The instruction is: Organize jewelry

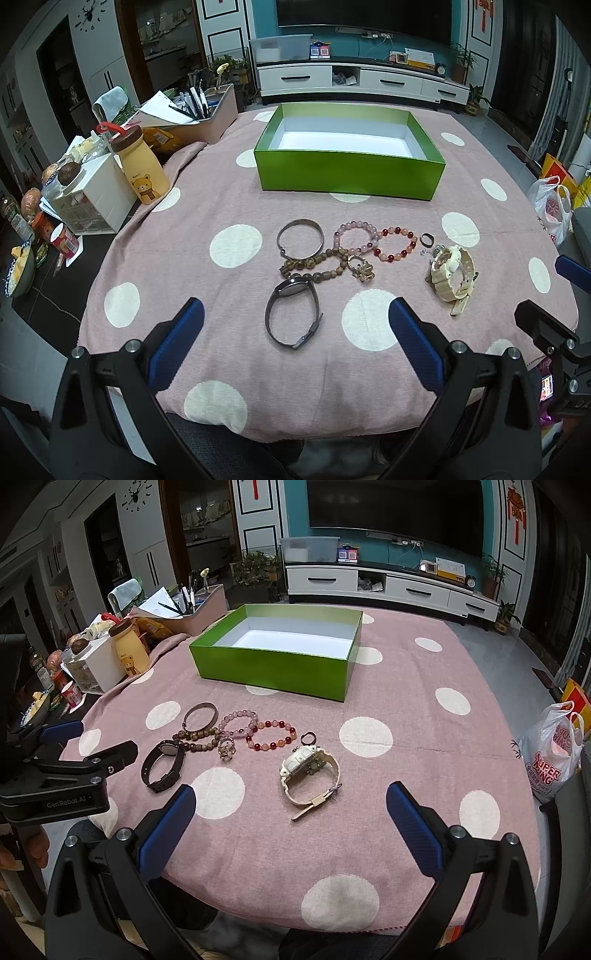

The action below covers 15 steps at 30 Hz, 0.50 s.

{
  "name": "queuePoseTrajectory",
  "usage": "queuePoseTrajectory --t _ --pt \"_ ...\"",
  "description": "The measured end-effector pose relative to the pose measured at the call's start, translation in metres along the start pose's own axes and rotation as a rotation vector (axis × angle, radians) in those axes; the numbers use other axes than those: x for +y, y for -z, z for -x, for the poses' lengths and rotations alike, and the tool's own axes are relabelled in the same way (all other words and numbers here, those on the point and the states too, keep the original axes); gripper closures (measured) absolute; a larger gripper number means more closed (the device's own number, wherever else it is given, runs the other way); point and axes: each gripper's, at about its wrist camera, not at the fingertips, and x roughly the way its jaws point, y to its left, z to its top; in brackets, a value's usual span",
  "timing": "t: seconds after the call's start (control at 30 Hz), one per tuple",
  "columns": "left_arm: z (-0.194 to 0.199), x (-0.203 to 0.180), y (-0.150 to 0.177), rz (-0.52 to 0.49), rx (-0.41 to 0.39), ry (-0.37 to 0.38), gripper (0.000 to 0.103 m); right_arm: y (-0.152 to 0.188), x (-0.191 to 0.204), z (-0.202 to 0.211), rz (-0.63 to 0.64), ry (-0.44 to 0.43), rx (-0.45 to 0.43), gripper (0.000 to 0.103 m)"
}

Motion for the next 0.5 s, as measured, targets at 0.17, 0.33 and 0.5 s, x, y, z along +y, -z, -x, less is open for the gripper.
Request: queuePoseTrajectory --t 0.17,0.33,0.5 --pt "0.0 0.0 0.0002 0.001 -0.001 -0.001 0.002 0.0001 0.0004 0.0001 -0.002 -0.002 -0.001 0.001" --pt "-0.0004 -0.0003 0.0007 0.001 -0.001 0.0 0.002 0.0001 0.0005 0.0005 0.0 -0.001 -0.003 0.001" --pt "0.0023 -0.0046 0.0002 -0.004 -0.005 -0.001 0.002 0.0001 0.0022 0.0012 -0.001 -0.002 -0.004 0.001"
